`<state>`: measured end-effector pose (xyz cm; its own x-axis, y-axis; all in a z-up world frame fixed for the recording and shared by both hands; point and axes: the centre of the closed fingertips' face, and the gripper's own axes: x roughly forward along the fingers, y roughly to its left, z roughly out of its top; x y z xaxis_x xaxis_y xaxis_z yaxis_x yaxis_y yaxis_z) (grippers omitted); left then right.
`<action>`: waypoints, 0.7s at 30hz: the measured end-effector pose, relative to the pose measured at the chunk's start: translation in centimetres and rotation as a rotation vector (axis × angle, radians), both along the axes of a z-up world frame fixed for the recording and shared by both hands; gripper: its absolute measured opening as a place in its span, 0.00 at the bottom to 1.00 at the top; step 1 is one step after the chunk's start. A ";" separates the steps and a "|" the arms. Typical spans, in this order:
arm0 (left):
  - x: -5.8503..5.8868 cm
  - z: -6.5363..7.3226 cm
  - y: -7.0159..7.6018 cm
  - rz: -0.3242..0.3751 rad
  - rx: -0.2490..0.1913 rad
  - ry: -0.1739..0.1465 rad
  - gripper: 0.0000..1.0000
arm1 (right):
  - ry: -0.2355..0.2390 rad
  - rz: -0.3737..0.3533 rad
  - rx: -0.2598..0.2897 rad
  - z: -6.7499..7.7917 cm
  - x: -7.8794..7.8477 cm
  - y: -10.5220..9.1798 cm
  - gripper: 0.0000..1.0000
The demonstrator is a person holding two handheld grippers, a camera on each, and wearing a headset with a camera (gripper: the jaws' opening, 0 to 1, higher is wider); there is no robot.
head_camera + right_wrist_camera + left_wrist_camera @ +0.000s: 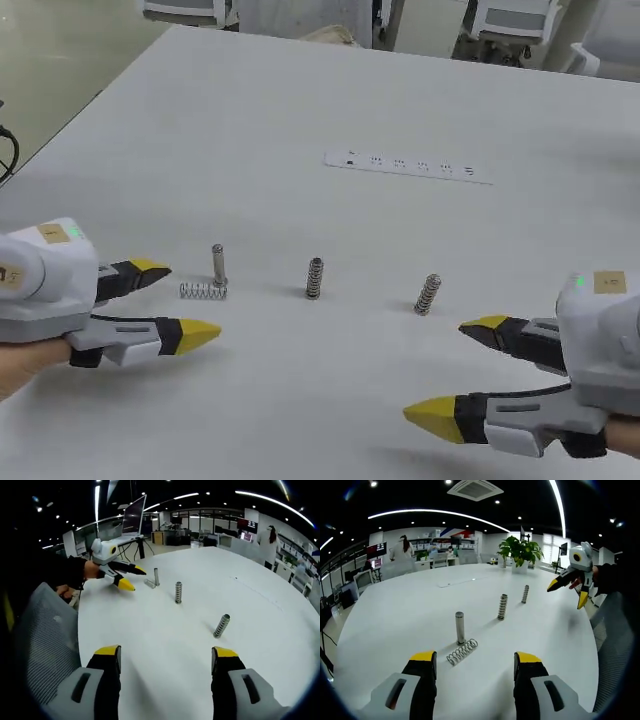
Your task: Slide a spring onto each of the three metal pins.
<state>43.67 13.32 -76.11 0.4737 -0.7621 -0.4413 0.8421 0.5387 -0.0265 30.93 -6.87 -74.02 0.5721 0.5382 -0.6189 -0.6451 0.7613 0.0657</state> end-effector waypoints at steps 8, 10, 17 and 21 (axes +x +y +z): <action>0.2 -0.2 -0.4 -0.013 0.008 0.001 0.56 | -0.009 -0.050 0.036 -0.5 0.3 -0.1 0.88; 0.2 -0.2 -0.4 -0.015 0.010 0.001 0.56 | -0.054 -0.076 0.056 0.1 1.0 -0.2 0.96; 0.7 -0.5 -0.4 -0.021 0.020 0.003 0.53 | -0.088 -0.121 0.105 1.2 1.7 -0.9 1.00; 1.0 -0.8 -0.6 -0.027 0.028 0.005 0.51 | -0.088 -0.119 0.100 1.0 1.7 -0.7 1.00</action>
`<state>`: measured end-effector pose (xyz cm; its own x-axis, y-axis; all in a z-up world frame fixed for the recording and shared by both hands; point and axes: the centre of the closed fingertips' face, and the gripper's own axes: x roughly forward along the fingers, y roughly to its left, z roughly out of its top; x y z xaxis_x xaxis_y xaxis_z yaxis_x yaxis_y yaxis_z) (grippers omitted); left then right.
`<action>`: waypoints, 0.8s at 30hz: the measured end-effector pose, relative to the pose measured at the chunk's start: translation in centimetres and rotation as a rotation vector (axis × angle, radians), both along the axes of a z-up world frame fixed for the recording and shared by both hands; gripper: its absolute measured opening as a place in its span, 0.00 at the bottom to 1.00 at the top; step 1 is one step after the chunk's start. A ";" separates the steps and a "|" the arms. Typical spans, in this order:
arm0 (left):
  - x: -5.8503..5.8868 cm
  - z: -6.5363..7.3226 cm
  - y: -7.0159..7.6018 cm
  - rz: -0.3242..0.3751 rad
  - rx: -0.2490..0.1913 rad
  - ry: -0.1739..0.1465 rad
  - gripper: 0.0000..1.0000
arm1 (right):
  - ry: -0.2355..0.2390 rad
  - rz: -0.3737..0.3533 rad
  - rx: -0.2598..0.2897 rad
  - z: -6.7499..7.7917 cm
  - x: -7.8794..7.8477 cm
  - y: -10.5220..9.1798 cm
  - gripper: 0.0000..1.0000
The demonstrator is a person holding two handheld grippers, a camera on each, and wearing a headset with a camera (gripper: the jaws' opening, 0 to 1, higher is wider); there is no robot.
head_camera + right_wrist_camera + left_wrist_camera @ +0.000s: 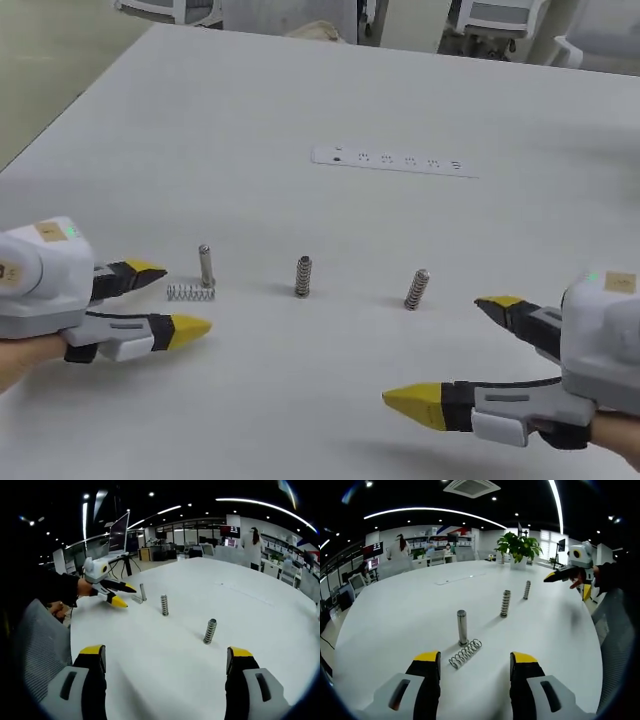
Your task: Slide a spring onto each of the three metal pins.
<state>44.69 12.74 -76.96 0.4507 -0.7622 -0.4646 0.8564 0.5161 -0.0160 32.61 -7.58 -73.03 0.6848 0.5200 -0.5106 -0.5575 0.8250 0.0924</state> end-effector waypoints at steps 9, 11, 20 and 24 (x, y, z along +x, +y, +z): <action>0.2 -0.5 -0.3 -0.019 0.010 0.012 0.43 | -0.004 0.002 -0.004 0.1 0.0 0.1 0.99; 0.1 -0.5 -0.4 -0.027 0.010 0.015 0.40 | -0.007 0.001 -0.006 0.2 0.0 0.1 0.99; -0.9 -0.9 -0.1 -0.034 0.040 0.031 0.29 | -0.008 0.003 -0.010 0.1 -0.1 0.1 0.97; -0.9 -1.3 0.4 -0.021 0.064 0.029 0.22 | -0.007 0.008 -0.007 0.1 -0.1 0.3 0.97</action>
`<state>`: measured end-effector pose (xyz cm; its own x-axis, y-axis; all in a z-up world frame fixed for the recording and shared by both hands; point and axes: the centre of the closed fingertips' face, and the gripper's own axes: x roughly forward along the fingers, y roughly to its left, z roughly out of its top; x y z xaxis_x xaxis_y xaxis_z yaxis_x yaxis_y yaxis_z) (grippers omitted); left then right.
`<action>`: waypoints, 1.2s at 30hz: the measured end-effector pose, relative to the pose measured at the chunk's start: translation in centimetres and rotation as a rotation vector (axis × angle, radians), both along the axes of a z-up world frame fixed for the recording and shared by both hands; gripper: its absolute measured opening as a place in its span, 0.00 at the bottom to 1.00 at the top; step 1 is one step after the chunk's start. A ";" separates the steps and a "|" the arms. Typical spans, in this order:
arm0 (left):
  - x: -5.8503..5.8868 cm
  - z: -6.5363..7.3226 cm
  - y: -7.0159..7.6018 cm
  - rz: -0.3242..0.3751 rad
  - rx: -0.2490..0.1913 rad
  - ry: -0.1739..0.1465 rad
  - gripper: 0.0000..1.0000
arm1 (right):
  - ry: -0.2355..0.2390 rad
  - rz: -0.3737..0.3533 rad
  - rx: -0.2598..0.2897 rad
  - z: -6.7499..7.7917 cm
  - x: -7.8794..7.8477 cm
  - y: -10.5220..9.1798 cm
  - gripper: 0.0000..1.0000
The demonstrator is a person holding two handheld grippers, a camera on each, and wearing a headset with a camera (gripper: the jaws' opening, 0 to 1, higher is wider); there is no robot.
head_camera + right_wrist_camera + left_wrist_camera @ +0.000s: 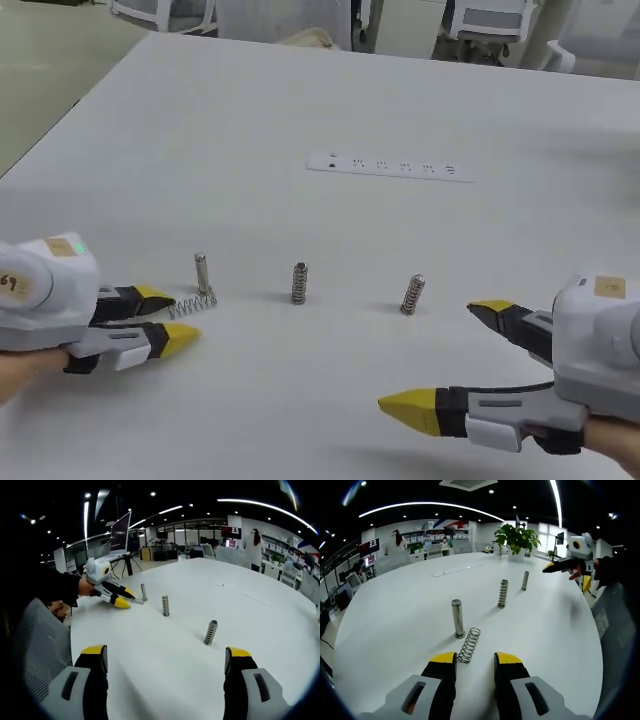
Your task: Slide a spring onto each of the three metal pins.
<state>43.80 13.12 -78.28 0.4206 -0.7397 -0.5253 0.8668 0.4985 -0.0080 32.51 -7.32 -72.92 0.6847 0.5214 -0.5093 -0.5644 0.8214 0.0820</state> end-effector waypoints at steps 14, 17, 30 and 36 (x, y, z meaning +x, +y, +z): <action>0.3 -0.1 -0.3 -0.010 0.025 -0.052 0.05 | 0.002 -0.011 0.008 0.0 0.1 -0.3 0.95; 0.2 -0.1 -0.3 -0.015 0.026 -0.056 0.04 | 0.004 -0.009 0.010 -0.1 0.0 -0.2 0.94; 0.1 -0.1 0.0 -0.006 0.023 -0.069 0.03 | 0.000 -0.003 0.006 0.1 0.1 -0.1 0.93; -0.6 0.1 -0.3 -0.023 0.023 -0.072 0.03 | -0.007 -0.004 0.004 0.3 0.1 -0.2 0.93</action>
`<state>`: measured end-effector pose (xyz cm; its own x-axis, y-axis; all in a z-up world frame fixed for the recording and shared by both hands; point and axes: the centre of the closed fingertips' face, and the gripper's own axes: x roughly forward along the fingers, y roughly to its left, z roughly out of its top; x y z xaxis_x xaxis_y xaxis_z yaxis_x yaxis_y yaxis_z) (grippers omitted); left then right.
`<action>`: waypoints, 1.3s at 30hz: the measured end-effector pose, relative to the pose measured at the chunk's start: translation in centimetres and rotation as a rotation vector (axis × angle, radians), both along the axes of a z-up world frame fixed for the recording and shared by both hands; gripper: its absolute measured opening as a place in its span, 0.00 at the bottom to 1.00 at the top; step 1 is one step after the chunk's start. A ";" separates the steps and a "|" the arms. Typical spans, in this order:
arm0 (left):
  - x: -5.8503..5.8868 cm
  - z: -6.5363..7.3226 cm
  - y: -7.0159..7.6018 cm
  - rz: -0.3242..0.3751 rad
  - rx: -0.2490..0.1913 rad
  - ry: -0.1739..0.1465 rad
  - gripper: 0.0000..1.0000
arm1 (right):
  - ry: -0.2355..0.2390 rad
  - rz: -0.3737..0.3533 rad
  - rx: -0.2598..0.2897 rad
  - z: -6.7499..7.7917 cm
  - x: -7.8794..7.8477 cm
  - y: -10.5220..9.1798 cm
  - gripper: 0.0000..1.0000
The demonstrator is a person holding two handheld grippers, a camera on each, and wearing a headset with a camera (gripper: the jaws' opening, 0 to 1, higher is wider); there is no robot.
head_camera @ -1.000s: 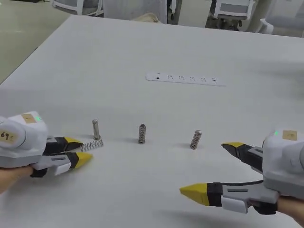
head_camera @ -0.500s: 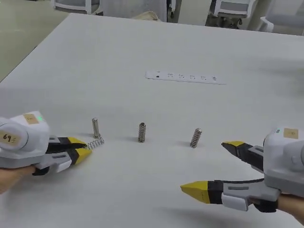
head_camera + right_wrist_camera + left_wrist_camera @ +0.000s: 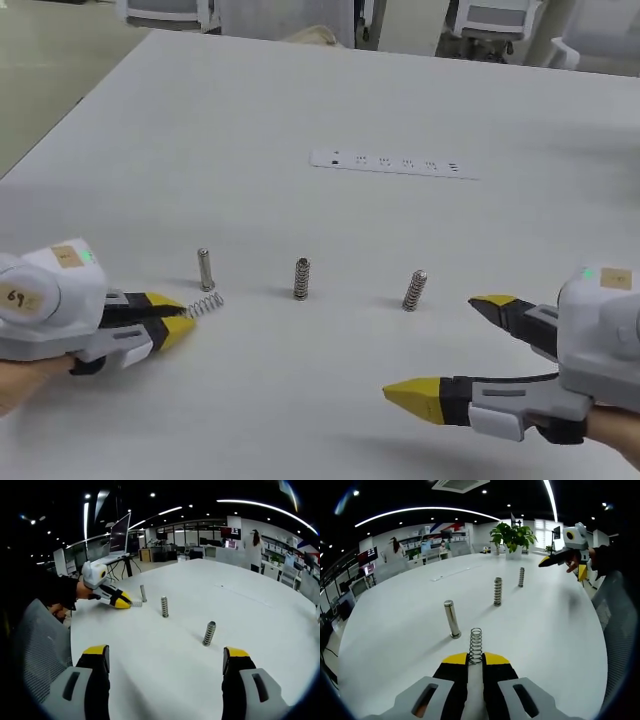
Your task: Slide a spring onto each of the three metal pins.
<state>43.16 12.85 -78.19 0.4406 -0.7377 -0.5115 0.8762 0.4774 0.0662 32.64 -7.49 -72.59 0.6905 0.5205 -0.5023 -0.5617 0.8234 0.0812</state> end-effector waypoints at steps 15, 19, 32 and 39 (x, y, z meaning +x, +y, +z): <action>-2.9 2.1 -0.7 -0.056 -0.033 -0.017 0.03 | -0.023 0.009 0.001 1.0 -0.2 0.2 0.90; -3.7 2.8 -1.0 -0.066 -0.045 -0.028 0.03 | -0.023 0.016 0.000 1.0 -0.3 0.4 0.90; -6.7 4.4 -1.5 -0.112 -0.070 -0.055 0.03 | -0.026 0.063 -0.002 1.4 -0.7 1.7 0.89; -7.8 5.0 -1.7 -0.131 -0.078 -0.065 0.03 | -0.029 0.099 -0.005 1.6 -0.9 2.6 0.87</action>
<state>35.36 11.18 -73.23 0.3681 -0.8274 -0.4240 0.9264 0.3652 0.0918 31.70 -4.86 -70.97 0.6501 0.5841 -0.4860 -0.6421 0.7643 0.0598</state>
